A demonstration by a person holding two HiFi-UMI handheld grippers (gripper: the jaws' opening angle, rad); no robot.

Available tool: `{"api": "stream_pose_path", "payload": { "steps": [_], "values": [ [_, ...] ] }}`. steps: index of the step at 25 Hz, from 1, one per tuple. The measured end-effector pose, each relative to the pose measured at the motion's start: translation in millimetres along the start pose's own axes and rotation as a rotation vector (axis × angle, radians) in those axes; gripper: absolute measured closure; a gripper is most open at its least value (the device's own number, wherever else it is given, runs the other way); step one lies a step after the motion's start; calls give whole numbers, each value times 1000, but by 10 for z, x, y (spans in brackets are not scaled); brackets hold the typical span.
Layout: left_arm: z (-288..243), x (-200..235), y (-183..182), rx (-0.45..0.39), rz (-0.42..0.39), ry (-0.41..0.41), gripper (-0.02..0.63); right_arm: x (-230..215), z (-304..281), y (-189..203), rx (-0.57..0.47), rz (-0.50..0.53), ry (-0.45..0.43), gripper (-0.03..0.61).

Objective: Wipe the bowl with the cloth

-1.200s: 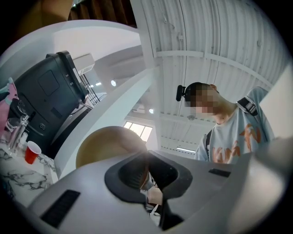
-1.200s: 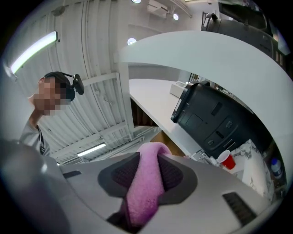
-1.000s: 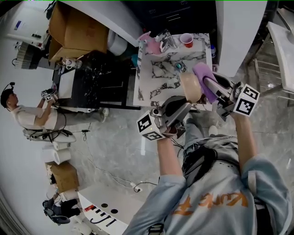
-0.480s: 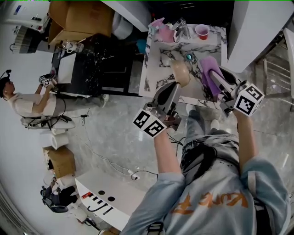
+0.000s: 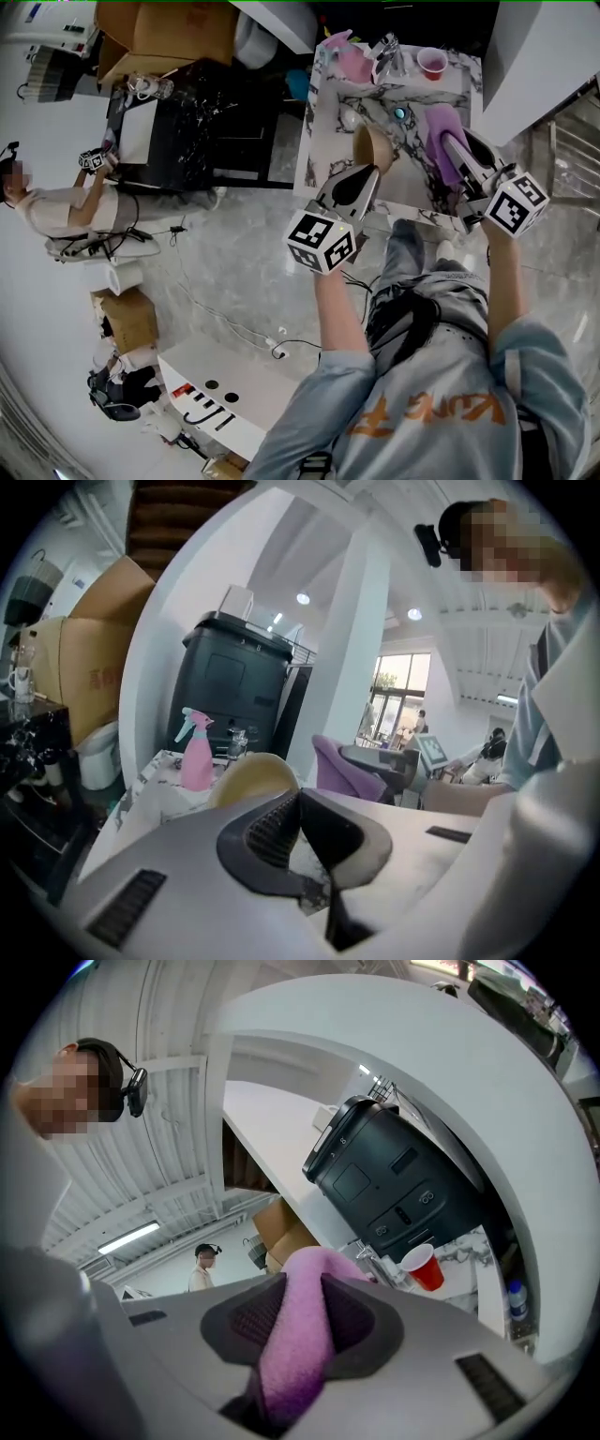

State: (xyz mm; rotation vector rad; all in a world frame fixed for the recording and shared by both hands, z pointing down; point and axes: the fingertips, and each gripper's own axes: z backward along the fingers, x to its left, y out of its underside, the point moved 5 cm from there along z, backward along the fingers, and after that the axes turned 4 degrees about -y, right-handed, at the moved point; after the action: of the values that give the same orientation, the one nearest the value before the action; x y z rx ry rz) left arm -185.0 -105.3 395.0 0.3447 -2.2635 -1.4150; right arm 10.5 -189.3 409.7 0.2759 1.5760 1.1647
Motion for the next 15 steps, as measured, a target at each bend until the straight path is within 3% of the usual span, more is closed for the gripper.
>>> {"api": "stream_pose_path", "payload": {
  "steps": [6, 15],
  "values": [
    [-184, 223, 131, 178, -95, -34, 586, -101, -138, 74, -22, -27, 33, 453],
    [-598, 549, 423, 382, -208, 35, 586, -336, -228, 151, -61, -47, 138, 453]
  ]
}}
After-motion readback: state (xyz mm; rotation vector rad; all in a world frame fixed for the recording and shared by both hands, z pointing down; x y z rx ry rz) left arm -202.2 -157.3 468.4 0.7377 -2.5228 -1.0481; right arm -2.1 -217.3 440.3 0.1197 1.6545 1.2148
